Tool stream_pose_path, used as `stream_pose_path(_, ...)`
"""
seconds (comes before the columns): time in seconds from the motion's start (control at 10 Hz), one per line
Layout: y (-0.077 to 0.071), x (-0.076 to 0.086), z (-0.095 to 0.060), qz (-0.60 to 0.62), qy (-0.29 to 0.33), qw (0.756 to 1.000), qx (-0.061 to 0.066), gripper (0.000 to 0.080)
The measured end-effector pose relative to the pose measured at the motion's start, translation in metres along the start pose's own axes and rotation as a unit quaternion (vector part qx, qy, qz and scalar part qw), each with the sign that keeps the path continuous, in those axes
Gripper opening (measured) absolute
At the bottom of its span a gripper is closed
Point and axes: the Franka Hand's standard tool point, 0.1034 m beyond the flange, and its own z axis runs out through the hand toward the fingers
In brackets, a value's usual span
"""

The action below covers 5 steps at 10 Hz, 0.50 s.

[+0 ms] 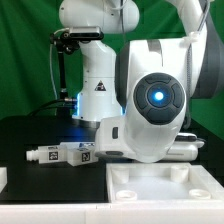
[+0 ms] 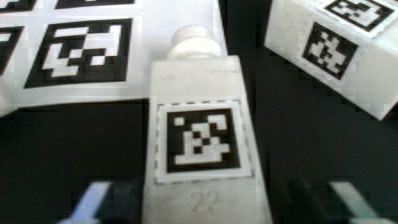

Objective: Assemble one leg

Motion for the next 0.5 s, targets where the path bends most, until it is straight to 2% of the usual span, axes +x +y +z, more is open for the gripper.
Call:
stream_pose_path(0.1, 0.000, 0.000, -0.001, 0.000, 0.001, 1.000, 0.000, 0.0286)
stream_pose_path(0.2, -0.001, -0.005, -0.009, -0.008, 0.002, 1.000, 0.001, 0.0287)
stream_pose_path(0.3, -0.003, -0.016, -0.039, -0.021, 0.001, 1.000, 0.005, 0.0287)
stream_pose_path(0.4, -0.007, -0.021, -0.071, -0.026, 0.018, 0.999, 0.009, 0.0287)
stream_pose_path(0.5, -0.013, -0.027, -0.105, -0.034, 0.070, 0.997, 0.013, 0.0287)
